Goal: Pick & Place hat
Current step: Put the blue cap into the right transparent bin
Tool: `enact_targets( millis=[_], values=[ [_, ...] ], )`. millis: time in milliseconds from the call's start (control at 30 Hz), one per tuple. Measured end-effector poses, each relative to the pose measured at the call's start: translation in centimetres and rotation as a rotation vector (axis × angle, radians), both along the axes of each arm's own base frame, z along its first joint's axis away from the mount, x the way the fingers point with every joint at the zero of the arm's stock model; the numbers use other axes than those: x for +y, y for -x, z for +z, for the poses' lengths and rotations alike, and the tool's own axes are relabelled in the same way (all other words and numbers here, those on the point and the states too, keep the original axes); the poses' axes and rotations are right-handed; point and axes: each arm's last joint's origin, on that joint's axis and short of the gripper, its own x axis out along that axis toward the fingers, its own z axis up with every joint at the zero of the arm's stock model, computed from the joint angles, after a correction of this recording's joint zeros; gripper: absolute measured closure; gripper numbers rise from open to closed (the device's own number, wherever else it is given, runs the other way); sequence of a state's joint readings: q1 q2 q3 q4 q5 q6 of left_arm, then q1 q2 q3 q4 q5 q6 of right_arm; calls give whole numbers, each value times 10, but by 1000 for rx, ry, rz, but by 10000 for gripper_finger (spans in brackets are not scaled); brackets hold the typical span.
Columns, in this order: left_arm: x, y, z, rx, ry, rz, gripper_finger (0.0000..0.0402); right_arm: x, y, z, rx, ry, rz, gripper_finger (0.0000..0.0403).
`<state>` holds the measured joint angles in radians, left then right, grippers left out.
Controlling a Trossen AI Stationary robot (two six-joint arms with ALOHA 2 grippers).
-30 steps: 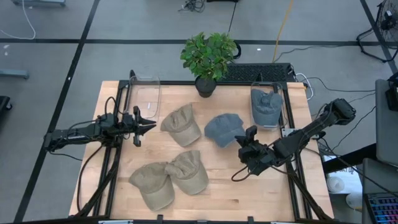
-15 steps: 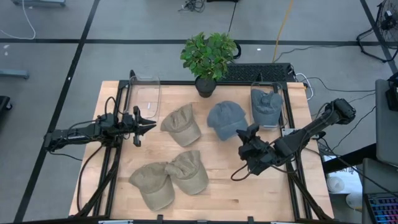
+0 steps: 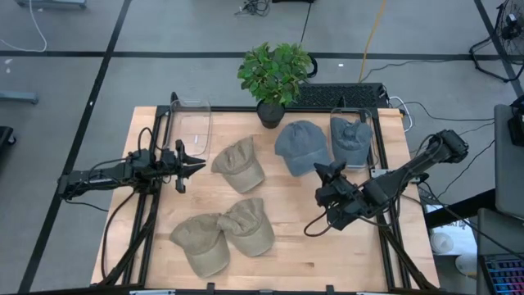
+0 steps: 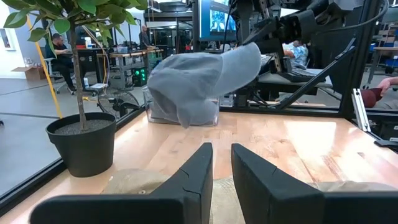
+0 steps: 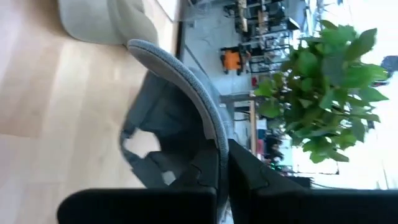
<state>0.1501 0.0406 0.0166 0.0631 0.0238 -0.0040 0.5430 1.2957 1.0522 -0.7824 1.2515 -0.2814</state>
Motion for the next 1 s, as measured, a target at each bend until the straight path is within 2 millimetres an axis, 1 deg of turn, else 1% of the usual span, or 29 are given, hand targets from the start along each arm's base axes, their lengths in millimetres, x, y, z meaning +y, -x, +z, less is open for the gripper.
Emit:
enact_targets(
  millis=[100, 267, 533, 867, 933, 1000],
  values=[
    [0, 0, 0, 0, 0, 0, 334, -1, 1, 5, -12, 58, -27, 403],
    [0, 0, 0, 0, 0, 0, 334, -4, 4, 11, -29, 105, -47, 403],
    [0, 0, 0, 0, 0, 0, 334, -12, 17, 27, -118, 213, -119, 403],
    [0, 0, 0, 0, 0, 0, 334, -35, 40, 54, -197, 207, -193, 403],
    [0, 0, 0, 1, 0, 0, 334, -40, 42, 59, -227, 152, -198, 403],
    [0, 0, 0, 0, 0, 0, 334, -45, 42, 63, -248, 12, -145, 403]
  ],
)
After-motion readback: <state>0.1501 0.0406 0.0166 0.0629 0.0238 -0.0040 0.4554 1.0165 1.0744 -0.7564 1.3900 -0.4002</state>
